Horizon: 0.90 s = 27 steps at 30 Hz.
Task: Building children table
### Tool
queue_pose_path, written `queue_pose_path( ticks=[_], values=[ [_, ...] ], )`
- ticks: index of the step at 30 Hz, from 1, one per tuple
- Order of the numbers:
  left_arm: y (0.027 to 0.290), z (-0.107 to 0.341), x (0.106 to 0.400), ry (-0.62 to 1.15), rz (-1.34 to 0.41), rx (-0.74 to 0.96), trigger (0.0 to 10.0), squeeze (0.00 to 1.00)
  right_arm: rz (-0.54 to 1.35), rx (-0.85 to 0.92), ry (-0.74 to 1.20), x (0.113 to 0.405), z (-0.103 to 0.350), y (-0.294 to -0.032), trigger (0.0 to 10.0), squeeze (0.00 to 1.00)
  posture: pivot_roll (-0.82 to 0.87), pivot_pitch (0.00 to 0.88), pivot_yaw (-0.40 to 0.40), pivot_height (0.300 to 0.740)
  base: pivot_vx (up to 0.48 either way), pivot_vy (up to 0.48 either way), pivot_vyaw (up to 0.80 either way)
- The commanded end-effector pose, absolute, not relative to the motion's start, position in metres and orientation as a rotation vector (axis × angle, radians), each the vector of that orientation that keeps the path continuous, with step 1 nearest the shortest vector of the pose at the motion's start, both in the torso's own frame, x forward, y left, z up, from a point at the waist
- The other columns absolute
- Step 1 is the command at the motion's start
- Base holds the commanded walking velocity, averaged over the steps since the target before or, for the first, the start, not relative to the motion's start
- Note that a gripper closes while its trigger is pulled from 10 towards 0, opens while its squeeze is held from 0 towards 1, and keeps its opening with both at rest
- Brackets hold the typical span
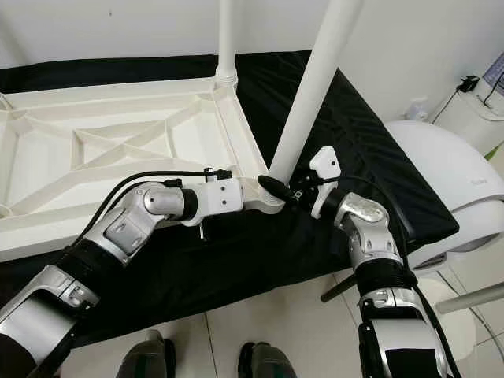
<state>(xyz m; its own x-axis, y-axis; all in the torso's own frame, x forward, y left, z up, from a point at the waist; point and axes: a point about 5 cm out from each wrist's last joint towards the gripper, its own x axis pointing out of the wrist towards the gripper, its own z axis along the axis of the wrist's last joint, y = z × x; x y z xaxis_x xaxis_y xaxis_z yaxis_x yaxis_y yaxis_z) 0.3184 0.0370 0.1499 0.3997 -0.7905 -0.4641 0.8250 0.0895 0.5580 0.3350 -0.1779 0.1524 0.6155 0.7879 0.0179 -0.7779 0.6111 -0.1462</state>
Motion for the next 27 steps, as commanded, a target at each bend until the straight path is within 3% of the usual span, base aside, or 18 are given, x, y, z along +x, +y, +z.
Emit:
queue_pose_path(
  ticks=[1, 2, 15, 27],
  values=[
    [0.029, 0.153, 0.314, 0.008, -1.255, 0.909, 10.0, 0.00, 0.883, -0.126, -0.068, 0.335, 0.150, -0.185, 3.0, 0.00, -0.03, 0.042, -0.033, 0.740, 0.000, 0.000, 0.00],
    [0.029, 0.153, 0.314, 0.008, -1.258, 0.908, 10.0, 0.00, 0.878, -0.125, -0.069, 0.335, 0.149, -0.186, 10.0, 0.00, -0.03, 0.039, -0.034, 0.740, 0.000, 0.000, 0.00],
    [0.028, 0.151, 0.312, 0.008, -1.263, 0.905, 10.0, 0.00, 0.828, -0.072, -0.082, 0.332, 0.145, -0.177, 10.0, 0.00, -0.02, 0.038, -0.044, 0.740, 0.000, 0.000, 0.00],
    [0.028, 0.150, 0.310, 0.010, -1.270, 0.903, 10.0, 0.00, 0.671, 0.086, -0.134, 0.319, 0.141, -0.142, 10.0, 0.00, -0.02, 0.038, -0.045, 0.740, 0.000, 0.000, 0.00]
  ],
)
